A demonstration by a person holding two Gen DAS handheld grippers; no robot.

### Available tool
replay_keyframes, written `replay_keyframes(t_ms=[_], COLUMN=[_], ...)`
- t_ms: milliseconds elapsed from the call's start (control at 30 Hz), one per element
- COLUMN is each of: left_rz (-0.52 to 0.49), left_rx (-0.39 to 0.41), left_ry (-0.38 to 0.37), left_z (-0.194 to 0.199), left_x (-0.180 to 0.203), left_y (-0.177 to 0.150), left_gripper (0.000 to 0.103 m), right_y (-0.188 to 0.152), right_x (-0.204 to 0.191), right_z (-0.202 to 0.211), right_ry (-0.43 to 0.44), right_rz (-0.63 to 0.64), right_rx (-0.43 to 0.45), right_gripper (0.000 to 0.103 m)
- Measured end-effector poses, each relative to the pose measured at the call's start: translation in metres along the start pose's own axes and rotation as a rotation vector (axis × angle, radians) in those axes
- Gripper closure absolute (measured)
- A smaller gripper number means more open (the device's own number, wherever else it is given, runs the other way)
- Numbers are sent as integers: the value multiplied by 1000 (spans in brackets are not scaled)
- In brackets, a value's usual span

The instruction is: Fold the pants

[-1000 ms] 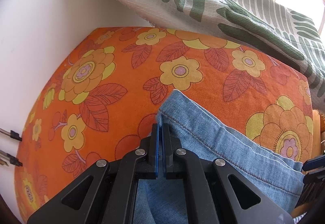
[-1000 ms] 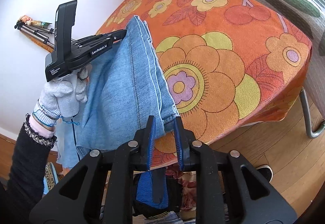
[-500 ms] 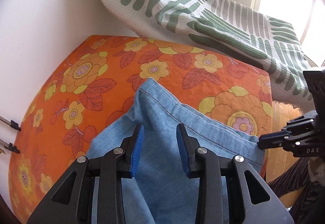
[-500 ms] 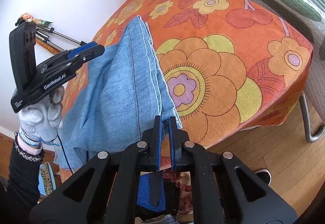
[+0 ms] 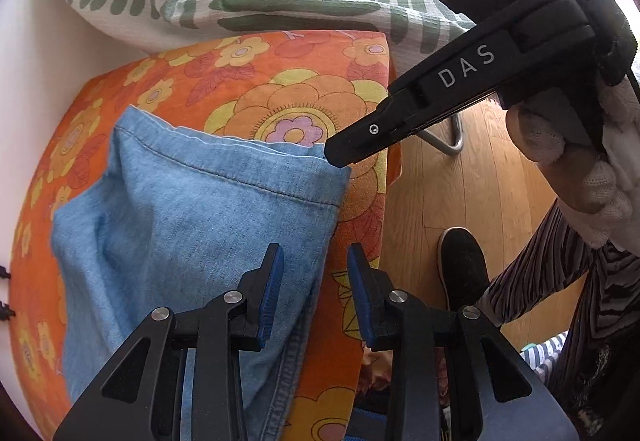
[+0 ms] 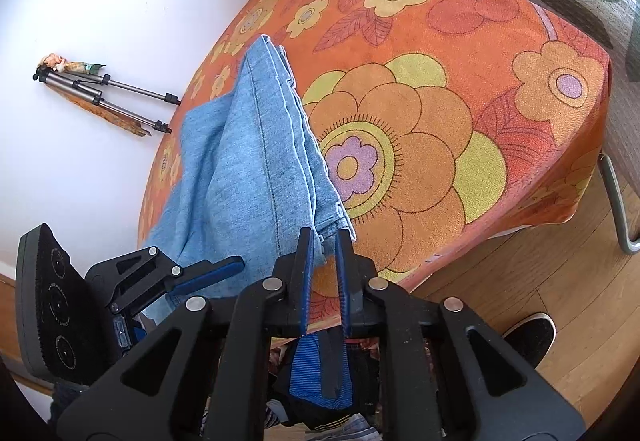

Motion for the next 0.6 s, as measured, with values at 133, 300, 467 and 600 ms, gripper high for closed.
replay_keyframes(t_ms=[133,300,467,600], left_rz=[94,170,161,109], left_rx=[-4,14,18,30], left_ry=[4,-28,-26,1], left_z=[-7,-4,-5,-2], left_x=[-15,-18,-11,-3], left_y=[-3,-2,0,5], left_gripper=[83,89,90,90], right_y=[-1,-3,-5,1], right_x=[-2,-2,-15,-17], right_z=[0,-4,-6,-4], right_ry=[12,32,46,-7], right_rz=[-13,-52,-31,30], right_rx=[-9,-26,-16,13], right_gripper=[84,70,76,96])
Point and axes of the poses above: each gripper's, at about its wrist camera, not at the fingertips, and z roughly against the way its jaws point, x to its right, y to its top, the point moved 5 cm from there along -z, roughly the way its jaws point, and after that the axes turned 14 degrees about x, right-handed, at the moved point
